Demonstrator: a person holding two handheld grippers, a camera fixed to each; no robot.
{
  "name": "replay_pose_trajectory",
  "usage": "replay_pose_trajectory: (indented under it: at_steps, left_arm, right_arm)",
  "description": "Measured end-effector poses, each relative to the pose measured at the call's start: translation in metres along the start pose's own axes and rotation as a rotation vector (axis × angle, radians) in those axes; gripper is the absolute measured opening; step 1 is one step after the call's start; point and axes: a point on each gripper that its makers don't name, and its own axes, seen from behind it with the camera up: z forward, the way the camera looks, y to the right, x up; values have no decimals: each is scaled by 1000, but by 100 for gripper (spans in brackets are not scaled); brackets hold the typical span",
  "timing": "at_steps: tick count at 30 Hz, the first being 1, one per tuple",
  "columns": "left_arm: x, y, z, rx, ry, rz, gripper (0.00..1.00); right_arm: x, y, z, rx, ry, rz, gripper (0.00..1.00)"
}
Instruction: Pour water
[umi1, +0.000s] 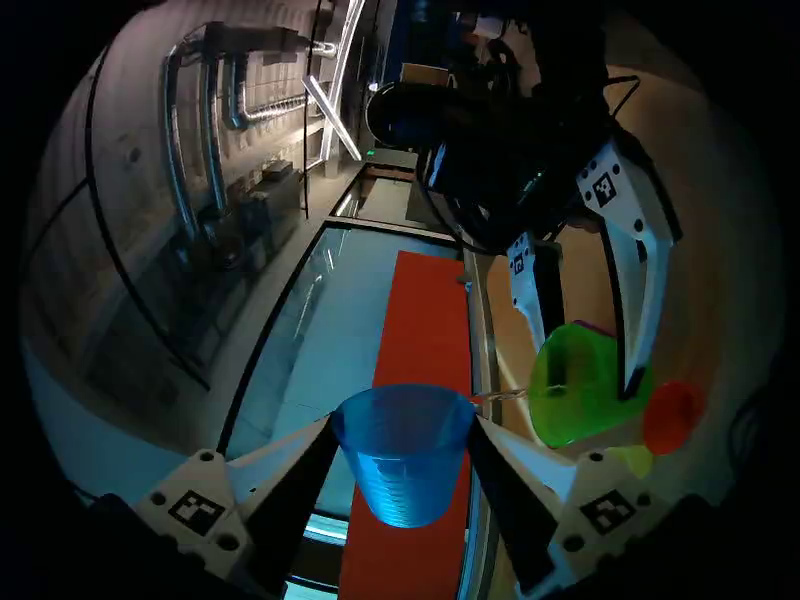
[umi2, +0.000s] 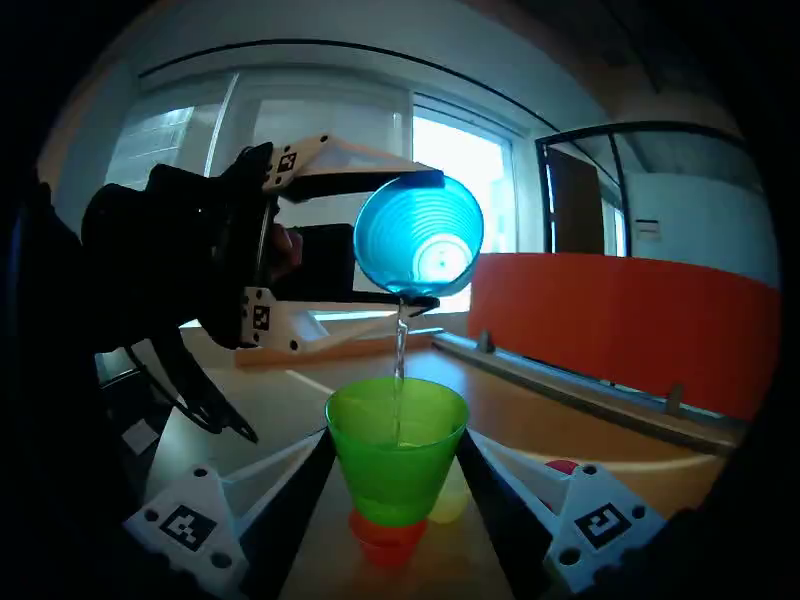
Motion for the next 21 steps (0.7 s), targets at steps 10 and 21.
replay_pose_trajectory:
  at_steps: [10, 21]
  left_arm:
    - [1, -1, 0, 4, 3, 20, 88]
    - [3, -2, -1, 2, 4, 57, 88]
  right_arm:
    - [-1, 0, -1, 1, -1, 1, 88]
    - [-2, 1, -1, 0, -2, 1, 88]
